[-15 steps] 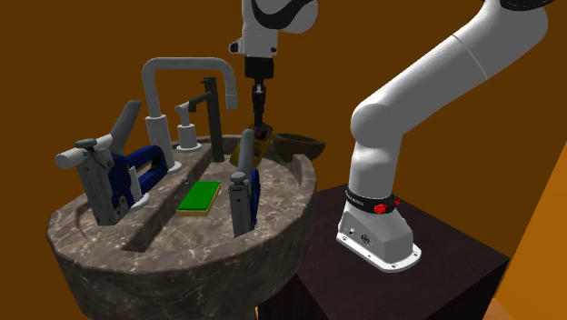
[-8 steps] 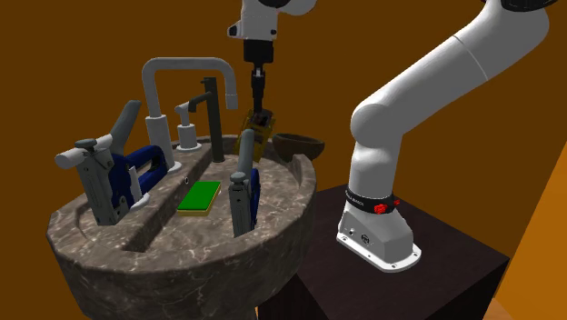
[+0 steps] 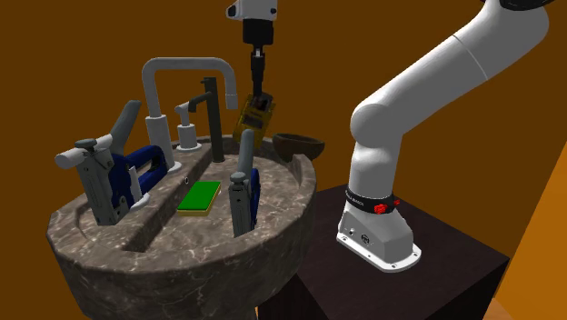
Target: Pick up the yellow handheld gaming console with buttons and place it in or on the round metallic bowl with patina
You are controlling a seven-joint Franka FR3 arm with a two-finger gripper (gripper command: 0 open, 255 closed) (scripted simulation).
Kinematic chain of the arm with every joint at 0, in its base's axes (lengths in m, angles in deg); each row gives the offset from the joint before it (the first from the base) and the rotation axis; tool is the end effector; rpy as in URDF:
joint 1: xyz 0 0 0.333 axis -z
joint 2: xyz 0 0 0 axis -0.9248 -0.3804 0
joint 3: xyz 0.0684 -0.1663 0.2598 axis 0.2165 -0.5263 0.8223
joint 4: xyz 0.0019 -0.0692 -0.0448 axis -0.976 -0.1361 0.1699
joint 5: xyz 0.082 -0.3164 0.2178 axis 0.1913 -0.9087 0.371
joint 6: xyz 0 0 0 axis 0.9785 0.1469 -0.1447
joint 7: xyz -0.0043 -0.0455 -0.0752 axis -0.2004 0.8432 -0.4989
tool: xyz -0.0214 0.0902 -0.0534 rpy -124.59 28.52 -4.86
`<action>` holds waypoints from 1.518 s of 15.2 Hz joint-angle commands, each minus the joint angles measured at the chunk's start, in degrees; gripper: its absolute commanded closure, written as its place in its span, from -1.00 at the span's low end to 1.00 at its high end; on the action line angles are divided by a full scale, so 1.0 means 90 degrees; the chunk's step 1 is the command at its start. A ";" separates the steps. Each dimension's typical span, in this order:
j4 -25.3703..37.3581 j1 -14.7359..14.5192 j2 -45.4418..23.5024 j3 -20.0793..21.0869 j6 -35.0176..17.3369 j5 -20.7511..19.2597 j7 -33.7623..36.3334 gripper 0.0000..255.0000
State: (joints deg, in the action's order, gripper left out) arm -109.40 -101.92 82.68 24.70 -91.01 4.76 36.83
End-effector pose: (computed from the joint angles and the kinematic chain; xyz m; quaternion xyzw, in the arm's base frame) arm 0.2180 0.2169 0.5445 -0.8294 -0.5579 -0.0273 0.0097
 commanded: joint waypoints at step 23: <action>0.0200 0.0825 -0.0029 -0.2159 0.0181 -0.1490 -0.2144 1.00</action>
State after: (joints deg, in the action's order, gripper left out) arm -106.67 -94.53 82.16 5.28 -88.69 -8.60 17.46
